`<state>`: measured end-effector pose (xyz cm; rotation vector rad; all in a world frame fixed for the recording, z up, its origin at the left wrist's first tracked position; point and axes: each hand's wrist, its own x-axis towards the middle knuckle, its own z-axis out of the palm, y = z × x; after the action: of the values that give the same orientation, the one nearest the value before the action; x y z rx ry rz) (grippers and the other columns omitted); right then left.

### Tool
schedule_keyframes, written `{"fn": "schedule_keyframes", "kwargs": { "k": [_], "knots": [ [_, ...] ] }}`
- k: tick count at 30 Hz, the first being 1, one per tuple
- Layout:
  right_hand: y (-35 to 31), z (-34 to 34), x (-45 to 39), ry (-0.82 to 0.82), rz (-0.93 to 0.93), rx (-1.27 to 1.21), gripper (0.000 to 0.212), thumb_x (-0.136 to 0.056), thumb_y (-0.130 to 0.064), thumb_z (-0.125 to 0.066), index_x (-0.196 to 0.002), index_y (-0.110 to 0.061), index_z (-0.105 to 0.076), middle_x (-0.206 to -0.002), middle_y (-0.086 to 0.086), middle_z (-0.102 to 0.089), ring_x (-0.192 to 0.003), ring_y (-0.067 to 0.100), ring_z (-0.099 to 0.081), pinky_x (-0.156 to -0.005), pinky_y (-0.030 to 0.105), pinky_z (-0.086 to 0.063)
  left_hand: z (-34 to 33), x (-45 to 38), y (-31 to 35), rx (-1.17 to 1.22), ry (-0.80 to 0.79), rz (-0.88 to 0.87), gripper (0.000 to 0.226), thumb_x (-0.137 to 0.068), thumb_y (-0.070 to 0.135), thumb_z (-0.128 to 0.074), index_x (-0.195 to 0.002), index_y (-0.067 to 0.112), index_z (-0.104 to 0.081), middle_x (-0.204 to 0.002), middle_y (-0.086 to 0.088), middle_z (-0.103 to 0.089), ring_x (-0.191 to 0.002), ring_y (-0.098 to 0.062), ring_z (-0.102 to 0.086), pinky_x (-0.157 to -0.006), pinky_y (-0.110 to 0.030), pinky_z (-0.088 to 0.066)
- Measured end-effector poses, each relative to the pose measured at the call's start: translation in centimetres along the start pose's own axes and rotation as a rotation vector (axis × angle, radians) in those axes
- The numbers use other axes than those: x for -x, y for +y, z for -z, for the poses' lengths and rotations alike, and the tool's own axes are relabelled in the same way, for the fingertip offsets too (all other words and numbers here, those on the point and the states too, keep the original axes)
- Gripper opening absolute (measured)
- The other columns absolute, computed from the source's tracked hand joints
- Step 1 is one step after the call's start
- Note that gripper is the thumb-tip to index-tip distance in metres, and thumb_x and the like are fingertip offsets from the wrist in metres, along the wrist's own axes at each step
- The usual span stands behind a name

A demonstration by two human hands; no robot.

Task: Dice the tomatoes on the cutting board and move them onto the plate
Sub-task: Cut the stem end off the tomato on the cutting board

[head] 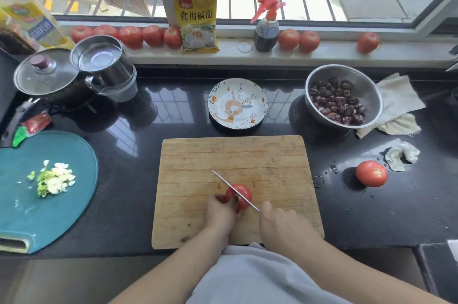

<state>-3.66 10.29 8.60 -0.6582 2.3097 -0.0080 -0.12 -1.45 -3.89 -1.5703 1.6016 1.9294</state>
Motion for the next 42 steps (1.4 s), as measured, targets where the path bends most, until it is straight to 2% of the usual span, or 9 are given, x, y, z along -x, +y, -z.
{"fn": "schedule_keyframes", "kwargs": {
  "k": [4,10,15,19,25,29,32,38,42],
  "knots": [
    [-1.6,0.0,-1.4,0.018,0.023,-0.007,0.020,-0.092,-0.003,-0.042,-0.097,-0.015,-0.027,-0.109,0.010,-0.063,-0.105,0.035,-0.062,-0.068,0.035,-0.034,0.1,0.1,0.1,-0.030,-0.016,-0.012,0.030,-0.094,0.029,-0.076,-0.105,0.009,-0.056,-0.085,-0.009,-0.075,-0.060,-0.015,-0.065,-0.049,-0.022,-0.047],
    [0.6,-0.7,-0.7,-0.033,-0.020,-0.048,0.004,-0.096,-0.011,-0.033,-0.095,-0.014,-0.031,-0.071,-0.003,-0.038,-0.100,0.033,-0.062,-0.066,0.035,-0.033,0.0,-0.2,0.1,0.001,0.000,0.026,0.027,-0.094,0.026,-0.076,-0.104,0.009,-0.058,-0.099,-0.014,-0.074,-0.090,-0.027,-0.076,-0.045,-0.017,-0.049],
    [-0.2,-1.9,-2.2,0.046,0.011,-0.002,0.018,-0.090,0.001,-0.039,-0.096,-0.014,-0.030,-0.093,0.006,-0.059,-0.097,0.036,-0.064,-0.065,0.037,-0.034,0.0,-0.3,-0.1,-0.047,0.006,-0.015,0.031,-0.089,0.027,-0.081,-0.103,0.012,-0.059,-0.093,-0.010,-0.076,-0.084,-0.025,-0.075,-0.061,-0.030,-0.056],
    [1.3,-2.7,-2.3,0.052,0.028,-0.056,0.013,-0.093,-0.005,-0.037,-0.094,-0.016,-0.029,-0.077,0.002,-0.051,-0.083,0.036,-0.058,-0.058,0.039,-0.032,0.1,-0.7,-0.5,-0.061,0.014,-0.020,0.029,-0.087,0.029,-0.081,-0.102,0.015,-0.061,-0.097,-0.007,-0.075,-0.091,-0.025,-0.073,-0.084,-0.042,-0.059],
    [6.2,-5.7,0.8,0.005,-0.091,-0.103,0.007,-0.096,-0.023,-0.038,-0.091,-0.023,-0.033,-0.075,-0.002,-0.055,-0.070,0.028,-0.054,-0.055,0.037,-0.035,0.3,-1.0,-0.6,-0.087,0.014,-0.010,0.029,-0.090,0.033,-0.077,-0.099,0.012,-0.060,-0.088,-0.004,-0.076,-0.094,-0.027,-0.073,-0.092,-0.047,-0.056],
    [5.0,-6.1,-1.1,-0.015,-0.062,-0.056,0.010,-0.095,-0.011,-0.035,-0.093,-0.019,-0.029,-0.074,-0.001,-0.050,-0.081,0.033,-0.060,-0.063,0.039,-0.039,0.2,-1.2,-0.8,-0.125,0.019,-0.016,0.023,-0.090,0.031,-0.076,-0.100,0.018,-0.061,-0.092,-0.002,-0.075,-0.094,-0.025,-0.073,-0.092,-0.047,-0.058],
    [2.7,-6.2,-4.3,0.050,-0.032,-0.077,0.013,-0.095,-0.004,-0.032,-0.095,-0.017,-0.030,-0.091,0.009,-0.064,-0.092,0.038,-0.064,-0.064,0.038,-0.037,0.2,-1.4,-0.9,-0.105,0.020,-0.022,0.022,-0.086,0.024,-0.078,-0.100,0.020,-0.061,-0.098,-0.004,-0.075,-0.091,-0.023,-0.073,-0.091,-0.046,-0.061],
    [2.7,-7.0,-4.7,0.155,0.050,-0.034,0.019,-0.092,0.000,-0.036,-0.098,-0.017,-0.032,-0.093,0.008,-0.063,-0.085,0.036,-0.065,-0.059,0.038,-0.036,0.5,-1.2,-0.6,-0.022,-0.055,-0.002,0.026,-0.091,0.016,-0.077,-0.110,0.016,-0.058,-0.107,-0.009,-0.073,-0.096,-0.025,-0.076,-0.085,-0.040,-0.065],
    [2.8,-7.3,-4.6,0.143,0.061,-0.020,0.018,-0.093,-0.001,-0.035,-0.102,-0.016,-0.033,-0.097,0.008,-0.064,-0.088,0.037,-0.065,-0.060,0.038,-0.033,0.6,-1.3,-0.6,-0.128,-0.033,-0.042,0.026,-0.087,0.025,-0.076,-0.107,0.025,-0.060,-0.106,-0.003,-0.075,-0.100,-0.029,-0.074,-0.097,-0.050,-0.058]
  ]
}}
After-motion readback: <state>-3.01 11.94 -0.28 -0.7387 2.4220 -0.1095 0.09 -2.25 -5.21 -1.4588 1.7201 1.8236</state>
